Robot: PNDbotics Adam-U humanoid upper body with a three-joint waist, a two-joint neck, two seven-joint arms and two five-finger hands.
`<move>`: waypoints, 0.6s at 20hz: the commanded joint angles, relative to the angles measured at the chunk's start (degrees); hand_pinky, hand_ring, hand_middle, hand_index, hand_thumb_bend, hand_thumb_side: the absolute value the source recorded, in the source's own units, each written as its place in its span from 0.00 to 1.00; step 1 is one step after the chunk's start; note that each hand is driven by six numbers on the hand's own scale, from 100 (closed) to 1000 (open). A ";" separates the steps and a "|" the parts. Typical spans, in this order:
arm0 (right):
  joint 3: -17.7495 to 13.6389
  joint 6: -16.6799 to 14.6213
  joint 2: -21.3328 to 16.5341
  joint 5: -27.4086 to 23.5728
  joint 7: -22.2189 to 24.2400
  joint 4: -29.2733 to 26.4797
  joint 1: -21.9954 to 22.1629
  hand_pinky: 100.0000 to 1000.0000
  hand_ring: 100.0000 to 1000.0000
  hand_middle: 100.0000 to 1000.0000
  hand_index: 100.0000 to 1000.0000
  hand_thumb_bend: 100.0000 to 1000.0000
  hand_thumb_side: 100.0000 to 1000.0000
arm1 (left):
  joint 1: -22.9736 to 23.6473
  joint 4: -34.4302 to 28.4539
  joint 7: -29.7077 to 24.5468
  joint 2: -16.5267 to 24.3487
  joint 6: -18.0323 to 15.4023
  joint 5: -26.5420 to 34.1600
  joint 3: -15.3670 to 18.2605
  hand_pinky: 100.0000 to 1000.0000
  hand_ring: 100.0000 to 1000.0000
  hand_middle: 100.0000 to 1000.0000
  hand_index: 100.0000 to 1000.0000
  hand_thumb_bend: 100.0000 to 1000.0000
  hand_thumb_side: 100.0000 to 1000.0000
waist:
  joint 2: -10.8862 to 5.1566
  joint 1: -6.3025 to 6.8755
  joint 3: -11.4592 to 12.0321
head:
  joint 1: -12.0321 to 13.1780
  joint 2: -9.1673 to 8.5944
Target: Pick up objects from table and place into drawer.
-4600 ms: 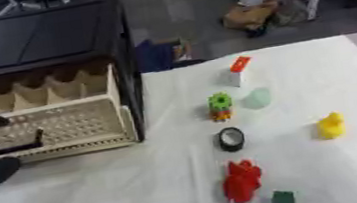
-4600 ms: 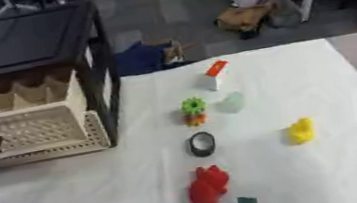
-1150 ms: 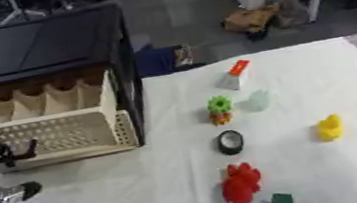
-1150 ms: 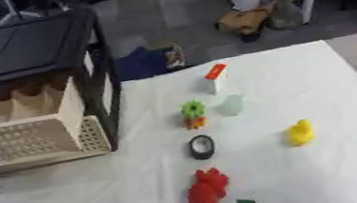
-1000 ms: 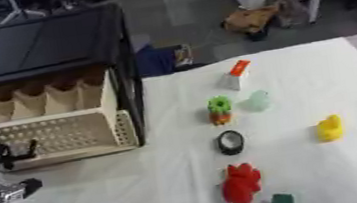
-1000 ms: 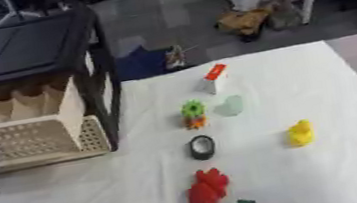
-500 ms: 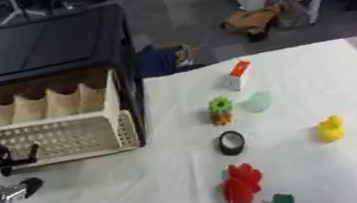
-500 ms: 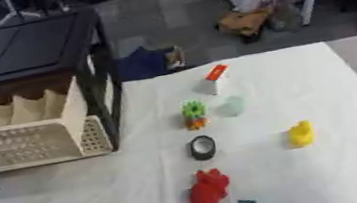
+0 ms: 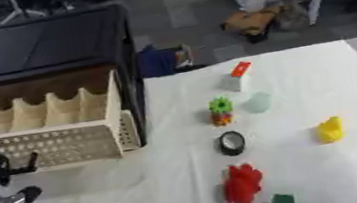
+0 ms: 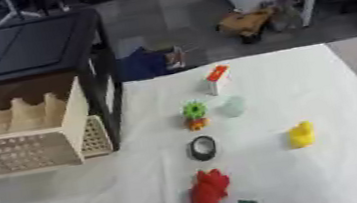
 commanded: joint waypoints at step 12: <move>-0.64 -0.22 -1.38 -0.65 -0.33 -0.92 -0.54 0.62 0.58 0.52 0.89 0.06 0.74 | 2.03 -6.12 0.66 3.79 1.65 1.35 1.00 0.00 0.00 0.00 0.56 0.27 1.00 | -1.52 -0.80 0.39 | -0.92 1.38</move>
